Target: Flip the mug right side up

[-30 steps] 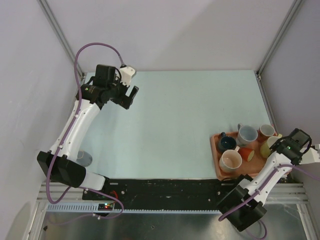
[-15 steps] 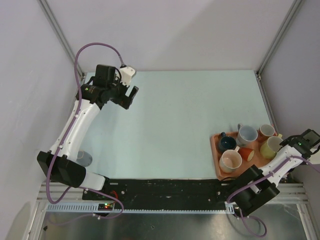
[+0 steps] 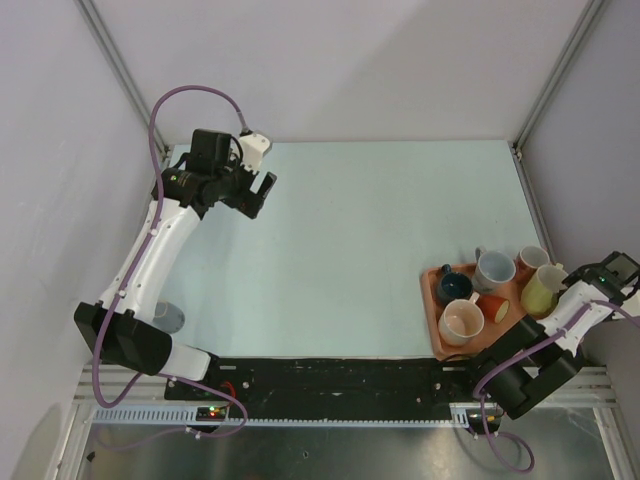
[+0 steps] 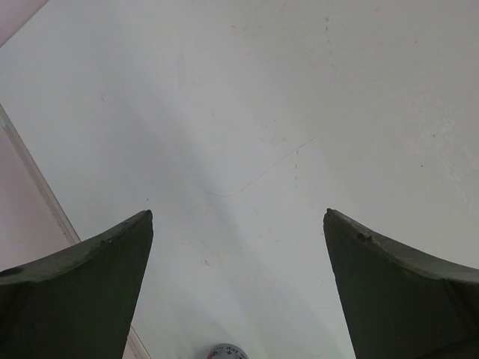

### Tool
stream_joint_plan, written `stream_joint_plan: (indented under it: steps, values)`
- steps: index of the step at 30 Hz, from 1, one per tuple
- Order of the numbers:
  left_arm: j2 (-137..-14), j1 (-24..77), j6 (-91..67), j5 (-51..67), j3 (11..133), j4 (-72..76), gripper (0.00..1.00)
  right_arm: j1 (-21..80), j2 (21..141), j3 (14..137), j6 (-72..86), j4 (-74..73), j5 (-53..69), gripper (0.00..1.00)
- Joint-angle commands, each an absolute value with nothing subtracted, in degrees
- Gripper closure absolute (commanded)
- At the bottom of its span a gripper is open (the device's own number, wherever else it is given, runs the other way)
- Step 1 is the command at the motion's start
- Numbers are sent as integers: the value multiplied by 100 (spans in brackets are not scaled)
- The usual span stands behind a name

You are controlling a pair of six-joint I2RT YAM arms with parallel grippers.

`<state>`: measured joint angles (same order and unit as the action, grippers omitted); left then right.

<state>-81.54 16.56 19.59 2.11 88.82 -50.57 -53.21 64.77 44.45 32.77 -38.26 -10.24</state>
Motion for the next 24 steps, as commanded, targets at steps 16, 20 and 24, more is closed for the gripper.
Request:
stream_joint_plan:
  steps: [16,20,24]
  values:
    - [-8120,1661,2118,233,8895,-5036,2,-4938,6041,5428,3060,-3981,-1349,58]
    - [-8114,1663,2123,274,8872,-5032,2,-4722,5929,5578,2779,-3991,-1450,56]
    - [-8129,1661,2121,304,8868,-5033,2,-4499,5907,5727,2319,-3792,-1206,46]
